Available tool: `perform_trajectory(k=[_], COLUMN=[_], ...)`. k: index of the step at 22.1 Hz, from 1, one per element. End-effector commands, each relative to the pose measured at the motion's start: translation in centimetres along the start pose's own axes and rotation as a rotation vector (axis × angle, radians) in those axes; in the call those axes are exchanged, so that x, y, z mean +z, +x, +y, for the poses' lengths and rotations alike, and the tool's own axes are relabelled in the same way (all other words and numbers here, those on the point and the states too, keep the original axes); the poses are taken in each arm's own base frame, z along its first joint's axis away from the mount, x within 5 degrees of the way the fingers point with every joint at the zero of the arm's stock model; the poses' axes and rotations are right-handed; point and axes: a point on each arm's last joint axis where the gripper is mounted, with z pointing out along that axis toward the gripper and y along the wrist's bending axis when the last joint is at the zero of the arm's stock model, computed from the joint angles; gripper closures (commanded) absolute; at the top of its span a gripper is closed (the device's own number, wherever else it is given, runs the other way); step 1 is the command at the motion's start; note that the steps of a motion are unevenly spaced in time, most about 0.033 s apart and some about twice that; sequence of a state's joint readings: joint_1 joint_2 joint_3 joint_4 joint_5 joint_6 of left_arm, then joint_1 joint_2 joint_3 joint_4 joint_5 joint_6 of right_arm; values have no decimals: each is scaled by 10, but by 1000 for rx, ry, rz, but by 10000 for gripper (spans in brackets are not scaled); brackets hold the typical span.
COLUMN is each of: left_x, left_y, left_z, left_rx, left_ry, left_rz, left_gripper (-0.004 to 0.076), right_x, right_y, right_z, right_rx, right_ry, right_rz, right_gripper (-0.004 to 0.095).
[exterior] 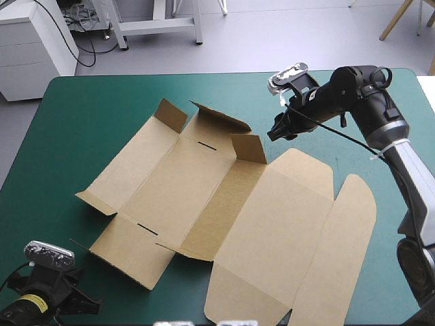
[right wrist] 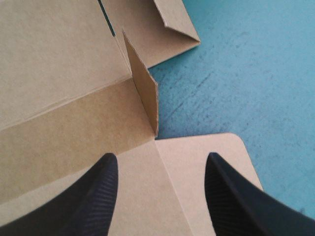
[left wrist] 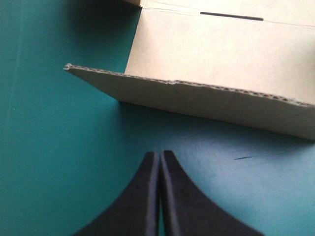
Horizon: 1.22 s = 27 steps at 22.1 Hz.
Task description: Fold the box
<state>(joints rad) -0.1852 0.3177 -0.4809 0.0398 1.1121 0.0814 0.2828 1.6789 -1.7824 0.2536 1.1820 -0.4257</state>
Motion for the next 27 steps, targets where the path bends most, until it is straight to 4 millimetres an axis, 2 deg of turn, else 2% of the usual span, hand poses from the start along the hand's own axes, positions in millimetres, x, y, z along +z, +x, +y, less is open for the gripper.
perform_trajectory(k=[1,5,7,8,9,10,15,19,21,24,27], left_x=[-4,-4,-4,-4,-4,-4,-4,-4,-4,-4,-4], left_y=[-10,-10,-10,-10,-10,-10,-8,-8,-8,-8,-8], left_z=[1,1,1,1,1,1,1,1,1,1,1], left_rx=[-8,-8,-8,-8,-8,-8,-8,-8,-8,-8,-8], left_ry=[-4,-4,-4,-4,-4,-4,-3,-3,-3,-3,-3], left_rz=[-67,-67,-67,-67,-67,-67,-45,-45,-45,-45,-45], left_gripper=[734,734,734,734,734,734,734,734,734,734,734], right_x=[-26,-16,-1,13,19,37,91,121,129,130,132], right_y=[-13,-16,-19,-21,-22,-26,-27,-22,-22,-22,-21], right_z=[8,9,13,19,22,26,19,13,11,12,12], right_rx=[-78,-166,-233,-294,-319,-364,-400,-398,-392,-385,-385], right_ry=[-7,-44,-61,-73,-70,-43,35,33,37,33,24], right_rz=[-163,-181,-157,-134,-126,-100,-32,17,10,1,17], right_gripper=[413,452,482,491,492,495,495,495,495,514,695])
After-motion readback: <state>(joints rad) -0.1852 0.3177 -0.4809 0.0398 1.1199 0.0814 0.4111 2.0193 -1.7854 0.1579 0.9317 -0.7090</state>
